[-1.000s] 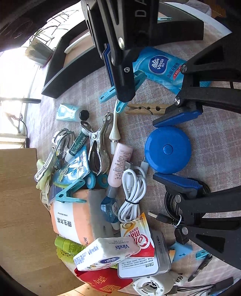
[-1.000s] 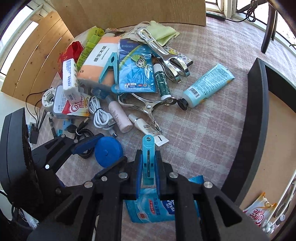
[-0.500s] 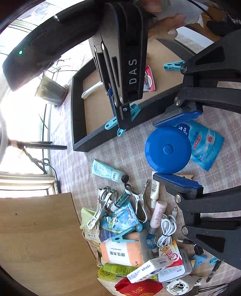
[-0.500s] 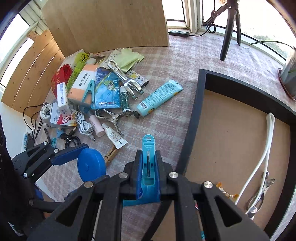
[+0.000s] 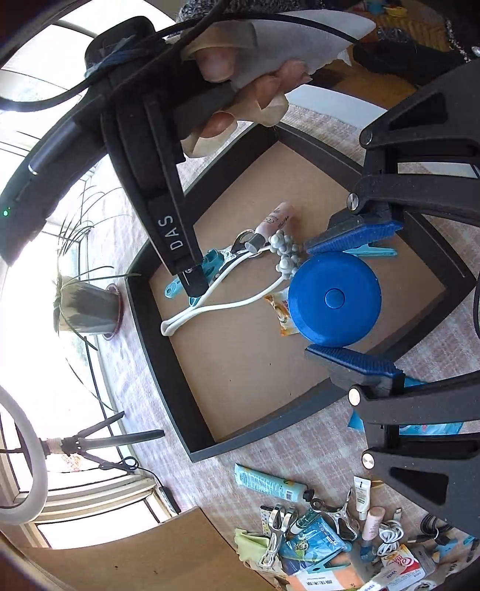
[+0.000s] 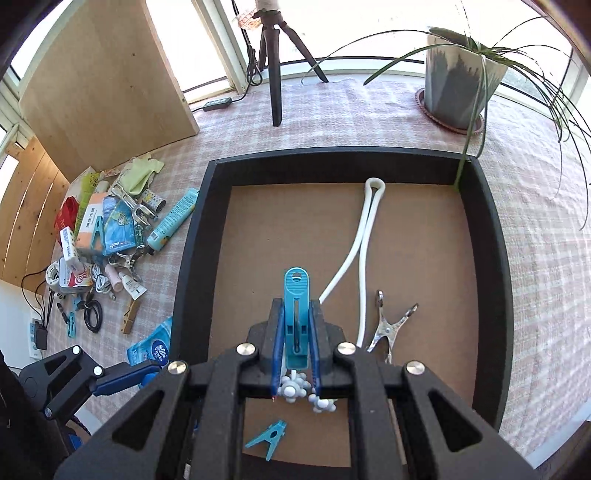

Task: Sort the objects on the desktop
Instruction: 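Carry the tape measure and clothespin into the tray and release both, then grasp the coiled black USB cable with the right gripper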

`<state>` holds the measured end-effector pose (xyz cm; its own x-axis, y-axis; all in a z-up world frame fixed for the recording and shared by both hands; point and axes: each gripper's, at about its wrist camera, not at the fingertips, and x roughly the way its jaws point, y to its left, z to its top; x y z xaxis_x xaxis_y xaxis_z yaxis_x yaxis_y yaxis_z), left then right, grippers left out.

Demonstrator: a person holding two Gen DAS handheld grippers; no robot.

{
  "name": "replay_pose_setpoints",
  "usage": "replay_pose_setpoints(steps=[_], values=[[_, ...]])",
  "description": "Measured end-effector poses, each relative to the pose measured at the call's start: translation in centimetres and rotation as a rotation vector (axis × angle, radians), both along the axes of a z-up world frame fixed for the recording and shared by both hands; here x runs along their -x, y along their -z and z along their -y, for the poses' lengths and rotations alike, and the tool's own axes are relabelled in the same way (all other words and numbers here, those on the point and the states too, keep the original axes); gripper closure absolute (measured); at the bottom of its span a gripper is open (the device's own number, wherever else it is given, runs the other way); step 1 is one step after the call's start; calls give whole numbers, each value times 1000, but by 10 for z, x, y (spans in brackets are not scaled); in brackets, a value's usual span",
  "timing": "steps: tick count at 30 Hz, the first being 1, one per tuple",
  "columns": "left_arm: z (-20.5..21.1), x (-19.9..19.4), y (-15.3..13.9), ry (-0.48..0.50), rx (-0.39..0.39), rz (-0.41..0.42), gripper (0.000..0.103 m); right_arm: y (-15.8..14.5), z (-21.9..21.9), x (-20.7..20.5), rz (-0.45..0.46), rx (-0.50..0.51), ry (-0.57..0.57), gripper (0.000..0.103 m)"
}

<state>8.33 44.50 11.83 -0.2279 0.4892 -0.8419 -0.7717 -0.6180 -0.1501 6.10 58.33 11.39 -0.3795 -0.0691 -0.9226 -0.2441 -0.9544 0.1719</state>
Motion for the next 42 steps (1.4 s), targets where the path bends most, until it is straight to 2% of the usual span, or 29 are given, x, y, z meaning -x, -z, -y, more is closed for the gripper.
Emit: replay_pose_setpoints(steps=[5,12,13,15,20,25,30,36,42], values=[[-14,-12,-3,41,5,-10,55,0,-19,-14,3,-7,42,91],[-22,-22,-4,69,12,1,55,0,-25,-21,13,-3,57,90],[-23,-22,-3,72,15,4,50,0,-24,-20,15,-3,56,89],[-21,-22,-4,59,17,3,40,0,-22,-20,15,-5,59,78],[-3,-14,-7,1,4,-4,40,-8,-8,-14,-8,11,31,78],[32,7,-6,-125,12,5,42,-16,20,0,-28,26,-43,78],[85,25,-2,-286,43,-17,42,-19,60,22,-37,57,-150,78],[163,42,14,-535,74,-1,42,-17,131,49,-40,125,-336,78],[237,34,31,-772,61,39,42,3,211,69,29,147,-524,78]])
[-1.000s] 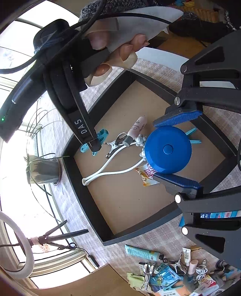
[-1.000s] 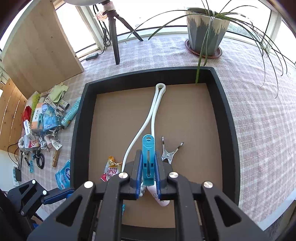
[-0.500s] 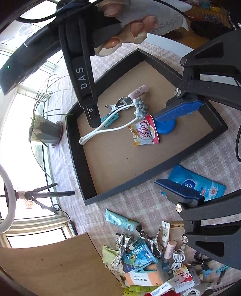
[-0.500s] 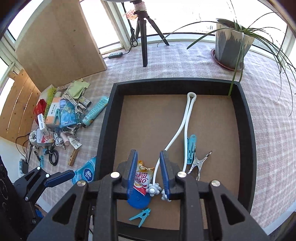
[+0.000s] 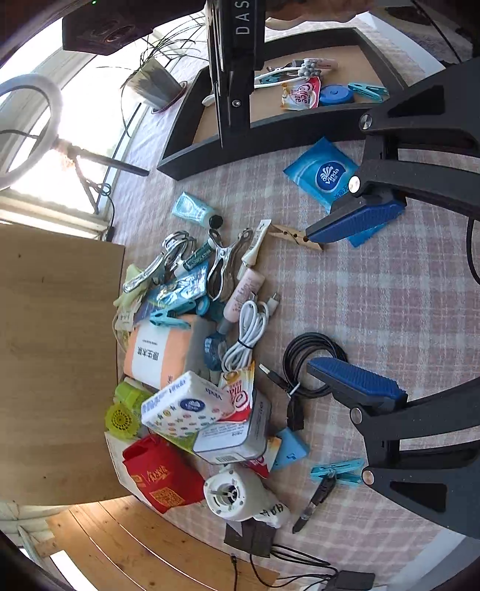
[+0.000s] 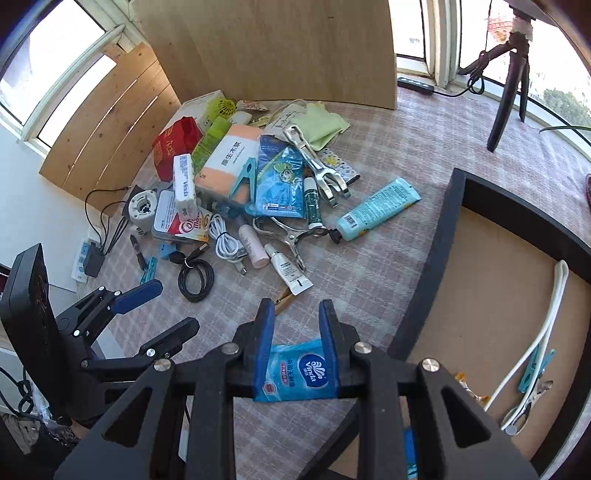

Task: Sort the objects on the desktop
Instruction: 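Grasp the coiled black USB cable with the right gripper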

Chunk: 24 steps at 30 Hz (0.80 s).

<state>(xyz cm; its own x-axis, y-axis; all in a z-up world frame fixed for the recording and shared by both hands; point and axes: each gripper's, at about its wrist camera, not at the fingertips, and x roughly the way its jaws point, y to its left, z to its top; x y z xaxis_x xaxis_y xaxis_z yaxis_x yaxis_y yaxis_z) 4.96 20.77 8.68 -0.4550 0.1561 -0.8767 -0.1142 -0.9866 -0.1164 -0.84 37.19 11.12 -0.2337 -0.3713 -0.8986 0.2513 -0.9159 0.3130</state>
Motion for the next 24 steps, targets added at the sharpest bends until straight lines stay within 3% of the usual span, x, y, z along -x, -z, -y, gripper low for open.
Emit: replay_pose_setpoints(steps=[10,19,24], values=[[80,-24,12,-188,-17,52,42,24,96,13,66,13,-165,78],[122,-27,7,-159,31,65,42,34,140,16,83,33,-162,78],[136,-25,11,-135,4,64,42,34,152,18,70,-9,-142,78]])
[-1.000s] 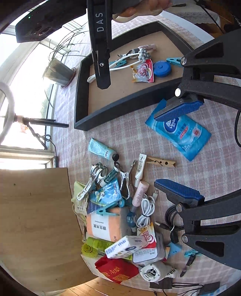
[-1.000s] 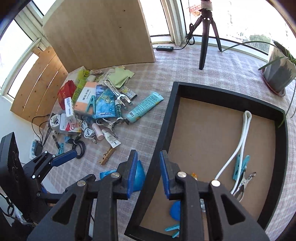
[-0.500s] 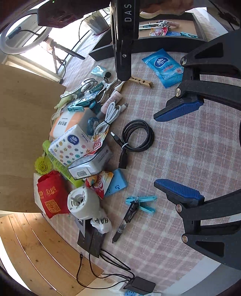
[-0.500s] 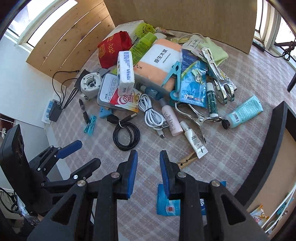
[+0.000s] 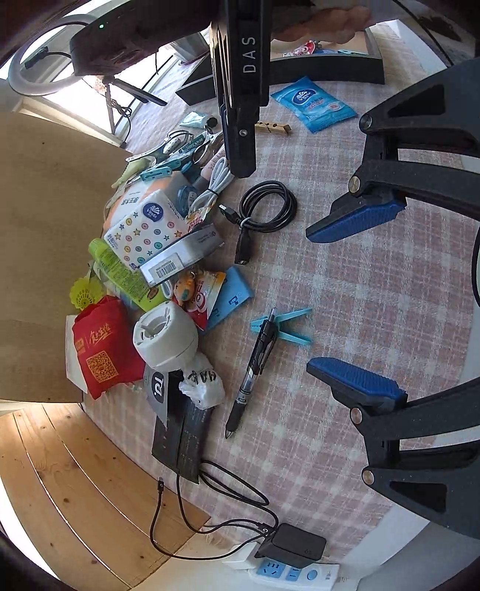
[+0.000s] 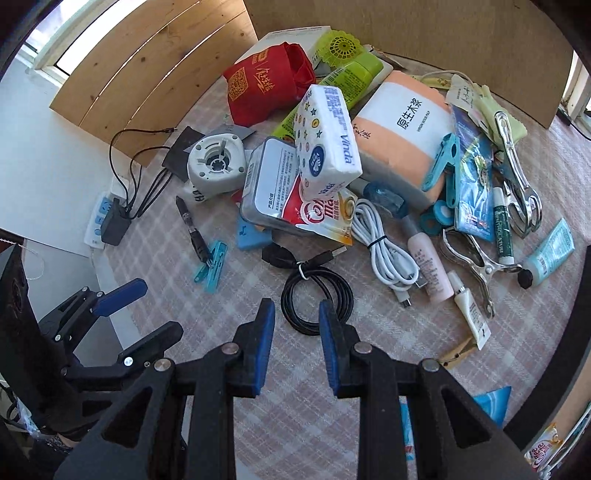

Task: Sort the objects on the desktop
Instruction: 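Grasp the coiled black USB cable with the right gripper, then carry the black cable into the tray and open the right gripper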

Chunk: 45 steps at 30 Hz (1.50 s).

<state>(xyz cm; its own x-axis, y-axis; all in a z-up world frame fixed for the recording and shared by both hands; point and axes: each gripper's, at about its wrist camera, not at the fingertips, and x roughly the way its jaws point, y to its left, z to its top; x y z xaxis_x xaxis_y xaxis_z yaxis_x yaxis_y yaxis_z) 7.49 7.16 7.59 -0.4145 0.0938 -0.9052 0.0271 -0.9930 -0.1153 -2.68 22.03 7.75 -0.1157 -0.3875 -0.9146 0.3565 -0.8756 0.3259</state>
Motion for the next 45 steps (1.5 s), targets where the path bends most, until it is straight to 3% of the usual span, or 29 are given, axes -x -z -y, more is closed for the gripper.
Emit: replay_pose_setpoints(steps=[6,18,27,29,32,36,40,45], values=[[-10,8,22,38,-18,19,42,13,-5,10,16,-54,33,78],[-47,43,45,60,-76,53,41,53,-11,35,108,-42,44,78],[-59,57,57,86,-111,85,42,58,-7,42,106,-29,23,78],[-62,57,57,99,-104,73,45,58,-5,41,90,-42,12,78],[-68,59,56,125,-116,73,68,58,-4,39,93,-32,5,81],[-73,58,55,125,-88,64,72,57,-5,37,80,-32,10,82],[-63,55,50,96,-132,55,81,58,-14,35,104,-1,29,84],[-65,50,41,103,-136,31,82,49,-23,29,92,18,40,86]])
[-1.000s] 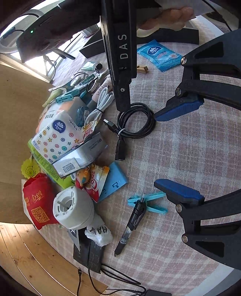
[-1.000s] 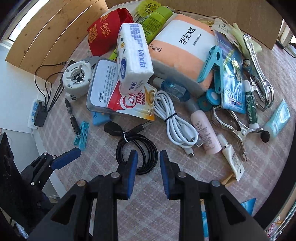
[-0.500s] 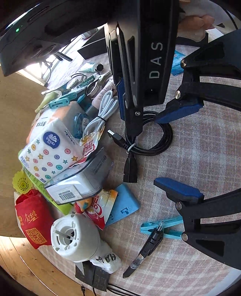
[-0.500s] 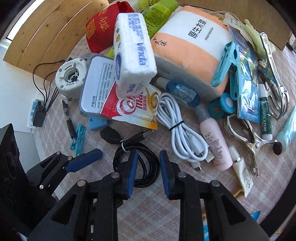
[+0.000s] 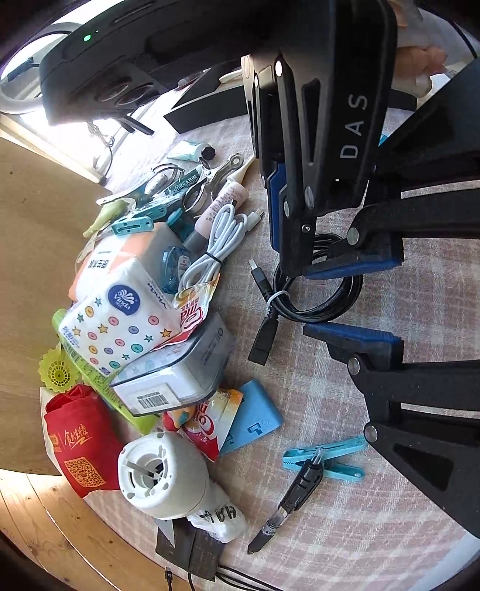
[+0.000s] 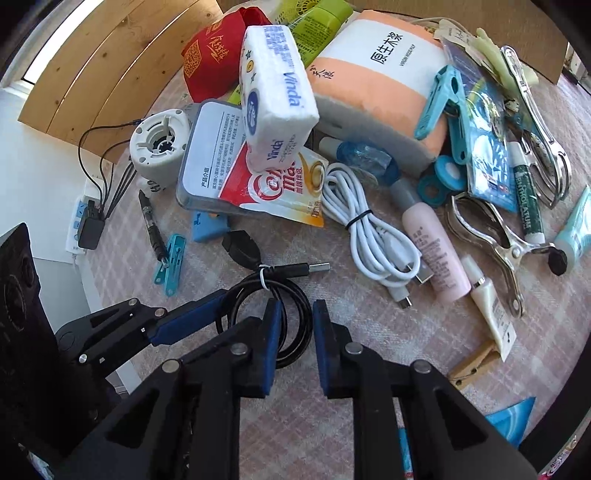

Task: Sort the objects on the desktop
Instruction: 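Carry the black cable into the tray and open the right gripper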

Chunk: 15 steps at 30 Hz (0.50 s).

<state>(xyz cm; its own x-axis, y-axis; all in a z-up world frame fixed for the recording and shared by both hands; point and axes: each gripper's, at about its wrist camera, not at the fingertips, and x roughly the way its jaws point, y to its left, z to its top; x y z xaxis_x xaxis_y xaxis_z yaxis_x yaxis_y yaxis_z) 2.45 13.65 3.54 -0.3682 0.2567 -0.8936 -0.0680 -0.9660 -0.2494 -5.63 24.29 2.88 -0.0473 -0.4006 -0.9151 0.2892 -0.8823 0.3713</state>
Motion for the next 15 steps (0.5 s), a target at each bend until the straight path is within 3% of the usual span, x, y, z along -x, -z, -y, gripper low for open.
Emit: replay_pose_setpoints(steps=[15], values=[[-55,5,-42,103,-86,-70,82,-53,-77,-22,-81,16,111,86]])
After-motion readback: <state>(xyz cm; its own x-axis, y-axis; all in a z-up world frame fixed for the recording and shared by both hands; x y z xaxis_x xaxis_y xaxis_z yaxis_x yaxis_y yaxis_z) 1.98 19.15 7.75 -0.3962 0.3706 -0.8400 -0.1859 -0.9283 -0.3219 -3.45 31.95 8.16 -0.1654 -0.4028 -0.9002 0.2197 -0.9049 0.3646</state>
